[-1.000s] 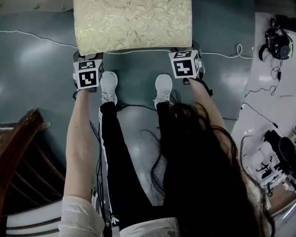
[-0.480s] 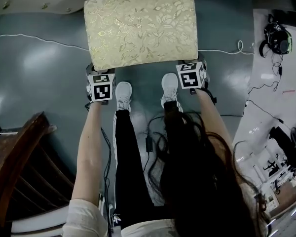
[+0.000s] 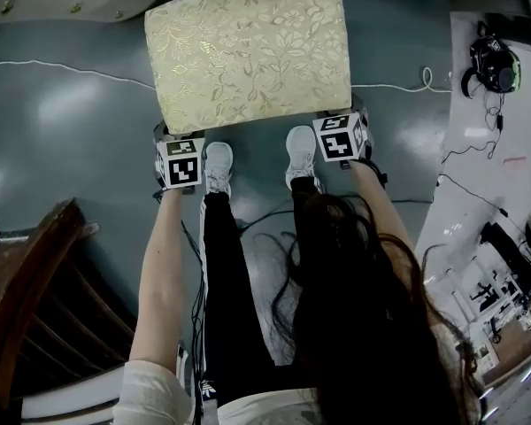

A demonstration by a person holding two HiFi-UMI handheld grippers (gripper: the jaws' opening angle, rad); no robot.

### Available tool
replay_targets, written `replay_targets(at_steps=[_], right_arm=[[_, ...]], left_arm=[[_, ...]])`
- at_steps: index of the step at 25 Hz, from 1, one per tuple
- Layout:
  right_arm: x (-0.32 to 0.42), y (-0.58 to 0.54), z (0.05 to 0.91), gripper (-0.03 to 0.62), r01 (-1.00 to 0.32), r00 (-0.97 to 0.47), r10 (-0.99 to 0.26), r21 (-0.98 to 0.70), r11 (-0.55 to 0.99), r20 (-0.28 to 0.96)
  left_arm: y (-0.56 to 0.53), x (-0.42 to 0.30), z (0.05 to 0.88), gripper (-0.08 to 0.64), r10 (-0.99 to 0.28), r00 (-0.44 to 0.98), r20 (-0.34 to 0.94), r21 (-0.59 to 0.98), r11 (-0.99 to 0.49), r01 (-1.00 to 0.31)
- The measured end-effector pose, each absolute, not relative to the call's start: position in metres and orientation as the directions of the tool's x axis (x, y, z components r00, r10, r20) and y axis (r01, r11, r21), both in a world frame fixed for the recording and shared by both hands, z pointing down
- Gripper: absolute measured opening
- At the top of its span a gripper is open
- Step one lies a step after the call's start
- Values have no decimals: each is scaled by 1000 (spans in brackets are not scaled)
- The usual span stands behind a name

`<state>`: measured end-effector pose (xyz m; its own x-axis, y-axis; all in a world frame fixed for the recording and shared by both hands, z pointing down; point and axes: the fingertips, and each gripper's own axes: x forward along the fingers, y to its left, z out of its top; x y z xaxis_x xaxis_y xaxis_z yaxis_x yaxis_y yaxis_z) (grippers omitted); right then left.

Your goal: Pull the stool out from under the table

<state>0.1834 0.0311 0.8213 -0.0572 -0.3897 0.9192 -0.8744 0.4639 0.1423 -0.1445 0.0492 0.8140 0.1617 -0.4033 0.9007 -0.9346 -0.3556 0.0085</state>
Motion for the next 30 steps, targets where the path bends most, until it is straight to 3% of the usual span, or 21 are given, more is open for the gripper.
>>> replay_targets(at_steps=[19,30], right_arm=[[182,39,822,238,-876,-62,-346,115,469,936],[184,41,823,241,-879,-54,-323,109,465,945]], left_arm=[[48,-146,818,264,-381,175,908,26,-366,-930],[59,-153,822,255,-331,124,936,21,-298,-954]])
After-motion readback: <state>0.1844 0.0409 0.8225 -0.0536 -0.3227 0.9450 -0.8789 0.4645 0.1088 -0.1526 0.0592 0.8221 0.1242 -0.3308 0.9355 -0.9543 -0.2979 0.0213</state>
